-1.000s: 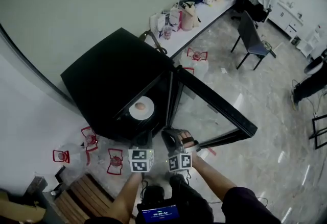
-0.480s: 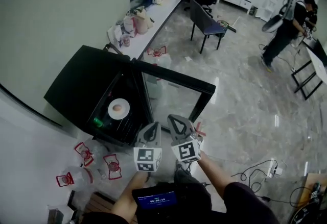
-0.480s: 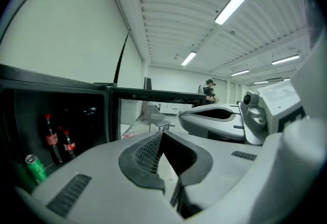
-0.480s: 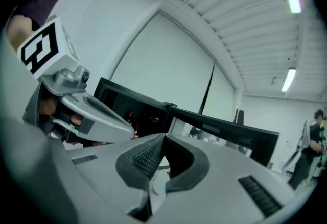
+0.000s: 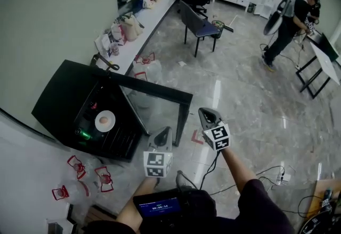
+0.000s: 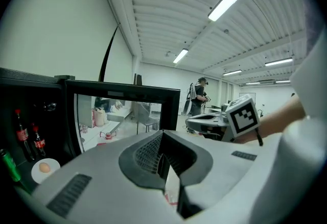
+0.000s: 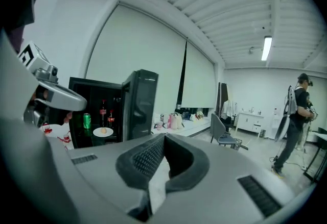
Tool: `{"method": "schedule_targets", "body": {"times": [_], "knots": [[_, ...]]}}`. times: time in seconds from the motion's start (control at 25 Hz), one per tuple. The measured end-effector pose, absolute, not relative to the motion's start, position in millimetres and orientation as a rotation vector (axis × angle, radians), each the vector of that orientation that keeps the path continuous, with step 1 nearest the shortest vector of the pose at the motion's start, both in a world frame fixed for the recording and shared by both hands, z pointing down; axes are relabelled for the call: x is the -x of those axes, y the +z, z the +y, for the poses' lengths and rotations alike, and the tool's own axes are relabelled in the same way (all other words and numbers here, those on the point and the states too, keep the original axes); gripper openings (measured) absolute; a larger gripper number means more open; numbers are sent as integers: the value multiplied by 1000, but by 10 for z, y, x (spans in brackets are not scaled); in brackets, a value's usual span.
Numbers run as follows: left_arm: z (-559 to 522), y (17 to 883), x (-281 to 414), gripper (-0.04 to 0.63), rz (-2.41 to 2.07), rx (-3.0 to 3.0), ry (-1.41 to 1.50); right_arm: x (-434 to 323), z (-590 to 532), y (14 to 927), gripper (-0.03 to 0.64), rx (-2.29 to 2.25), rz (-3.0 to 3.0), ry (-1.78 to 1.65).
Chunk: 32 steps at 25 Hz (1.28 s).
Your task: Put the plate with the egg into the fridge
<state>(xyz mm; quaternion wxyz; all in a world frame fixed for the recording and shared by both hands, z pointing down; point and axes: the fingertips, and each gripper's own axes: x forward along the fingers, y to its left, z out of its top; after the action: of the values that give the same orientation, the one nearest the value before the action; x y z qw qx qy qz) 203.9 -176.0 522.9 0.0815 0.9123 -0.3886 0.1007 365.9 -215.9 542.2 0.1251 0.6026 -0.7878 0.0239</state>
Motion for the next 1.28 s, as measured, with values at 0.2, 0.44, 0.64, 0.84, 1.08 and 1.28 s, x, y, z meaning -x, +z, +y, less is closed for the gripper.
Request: {"method": "schedule_targets", "body": {"times": [0.2, 0.44, 0.64, 0.84, 1.08, 1.28], "knots": [[-1742, 5262, -2213, 8, -1221, -2692, 332, -3648, -2603, 5438, 6, -1542, -2451, 91], [-1772, 5286, -2063, 9, -1350, -2633, 376, -3363, -2848, 5425, 6, -1314, -2582, 50], [-1763, 5323, -1840, 8, -1432, -2582, 398, -3259, -2884, 5440, 5, -1257, -2635, 20], [-1697, 5365, -1674, 8, -1451, -2561, 399, -3053, -2718, 5428, 5, -1165, -2625, -69], [-1493, 5372, -1353, 8, -1472, -2566, 401, -2600, -2216, 5354, 5, -1127, -2641, -121], [-1258, 5354, -828, 9, -1532, -2523, 373, -1997, -1738, 5380, 5, -1058, -2674, -106]]}}
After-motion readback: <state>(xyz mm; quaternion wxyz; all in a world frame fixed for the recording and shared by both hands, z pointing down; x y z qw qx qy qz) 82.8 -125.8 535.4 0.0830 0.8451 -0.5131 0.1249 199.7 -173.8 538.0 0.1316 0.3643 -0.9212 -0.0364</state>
